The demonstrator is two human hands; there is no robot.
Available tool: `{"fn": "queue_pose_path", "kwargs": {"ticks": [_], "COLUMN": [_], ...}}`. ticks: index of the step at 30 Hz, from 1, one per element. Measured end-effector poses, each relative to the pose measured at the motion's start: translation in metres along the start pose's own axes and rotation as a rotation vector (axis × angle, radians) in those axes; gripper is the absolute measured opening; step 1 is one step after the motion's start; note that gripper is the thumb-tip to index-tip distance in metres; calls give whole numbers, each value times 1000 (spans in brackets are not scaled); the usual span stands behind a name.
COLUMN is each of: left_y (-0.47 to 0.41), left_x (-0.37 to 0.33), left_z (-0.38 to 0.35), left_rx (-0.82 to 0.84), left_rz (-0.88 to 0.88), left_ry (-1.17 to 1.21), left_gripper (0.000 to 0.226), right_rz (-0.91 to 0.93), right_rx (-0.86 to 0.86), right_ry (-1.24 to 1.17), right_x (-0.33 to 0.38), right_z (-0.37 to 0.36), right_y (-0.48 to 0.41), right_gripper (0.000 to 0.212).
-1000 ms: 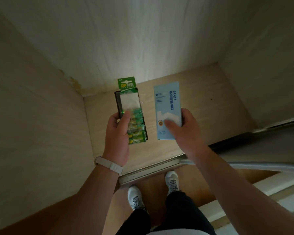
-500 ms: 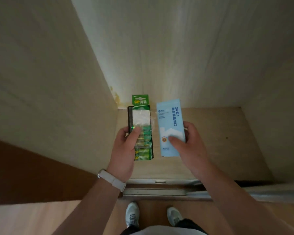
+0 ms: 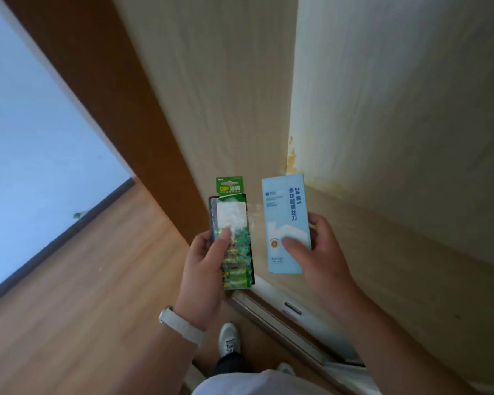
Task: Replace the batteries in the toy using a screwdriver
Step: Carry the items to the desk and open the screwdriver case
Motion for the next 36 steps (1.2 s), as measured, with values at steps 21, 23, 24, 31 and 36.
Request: {"fn": "queue_pose_path", "kwargs": {"ticks": [21, 23, 24, 31, 36], "left_y": [19, 9, 2, -29, -31], "left_x": [-69, -78, -83, -133, -159], "left_z": [226, 250, 262, 346, 404], "left_rx": [-650, -683, -697, -751, -798], "left_rz": [-206, -217, -222, -254, -278], "left_ry": [348, 376, 388, 444, 474], "left_gripper": [34, 38, 40, 35, 27], "right_rz": [92, 89, 90, 138, 125], "right_rx": [735, 786, 800, 903, 974], "right_ry": [172, 199, 205, 259, 243], "right_x": [18, 20, 21, 38, 35], "right_z": [-261, -295, -312, -431, -505], "right_y": [-5, -8, -10, -15, -5], "right_gripper": [41, 39, 39, 38, 39]}}
Point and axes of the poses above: each hand's wrist, its own y-axis away from the middle knuckle, its own z-axis out of the back of the hand, x = y × z, the point moved 2 cm from there along -y, towards the middle knuckle, and after that the axes turned 3 degrees about -x, right-handed, at the moved point
